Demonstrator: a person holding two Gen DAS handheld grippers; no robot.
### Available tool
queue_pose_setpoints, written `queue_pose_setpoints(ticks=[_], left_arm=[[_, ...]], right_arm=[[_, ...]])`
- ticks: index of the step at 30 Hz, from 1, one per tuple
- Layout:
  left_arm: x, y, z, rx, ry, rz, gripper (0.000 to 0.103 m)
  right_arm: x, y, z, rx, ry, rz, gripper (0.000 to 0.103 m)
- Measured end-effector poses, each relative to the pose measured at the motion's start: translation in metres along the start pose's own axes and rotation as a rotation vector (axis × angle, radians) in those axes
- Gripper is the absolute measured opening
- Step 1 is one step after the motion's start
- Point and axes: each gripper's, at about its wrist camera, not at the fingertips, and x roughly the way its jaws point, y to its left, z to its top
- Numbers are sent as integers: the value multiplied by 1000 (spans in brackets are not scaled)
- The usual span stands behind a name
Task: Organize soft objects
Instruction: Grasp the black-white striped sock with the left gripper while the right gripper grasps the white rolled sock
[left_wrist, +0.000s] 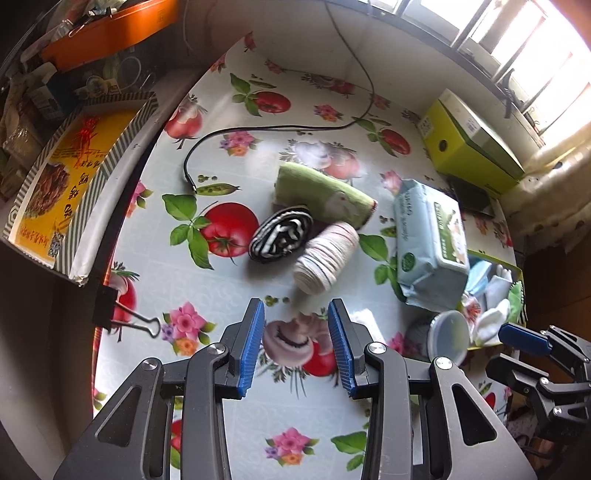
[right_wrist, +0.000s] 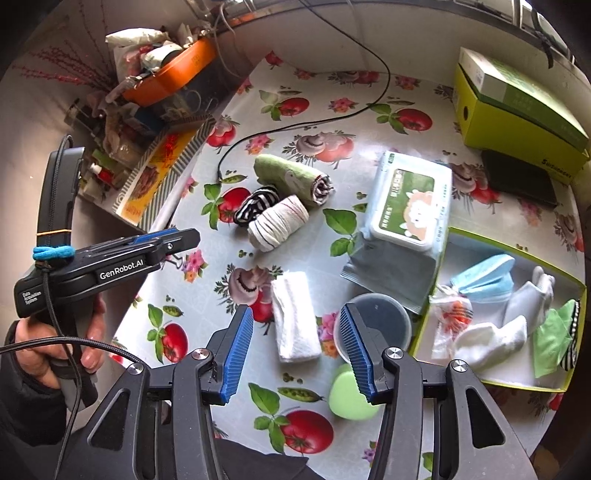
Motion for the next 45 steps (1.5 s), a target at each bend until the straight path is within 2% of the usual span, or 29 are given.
queue_pose_setpoints(ticks=[7, 19, 25, 29, 31, 32, 35, 40, 45], left_arm=[[23, 18, 19, -6, 19, -4, 37], [87, 26, 58, 77, 66, -67, 37], [116, 25, 61, 108, 117, -81, 37], [122, 27, 56, 107, 119, -100, 37], [120, 26, 51, 105, 104, -114, 24], [119, 28, 48, 97, 102, -116, 18], [115, 35, 40, 49, 94, -128, 14], [105, 59, 30, -41, 69, -104, 13], [99, 81, 24, -84, 48, -58, 13]], right_arm=[[22, 6, 21, 30, 18, 27, 52], [60, 14, 43, 20, 95, 20, 53], [80, 13, 57, 39, 113, 22, 53], [94, 15, 67, 39, 126, 25, 53], [102, 16, 72, 52, 136, 32, 53], [108, 16, 75, 63, 144, 38, 53], [119, 18, 82, 67, 155, 42, 53], [139, 12, 91, 130, 180, 79, 53], [160, 6, 96, 216, 197, 123, 53]])
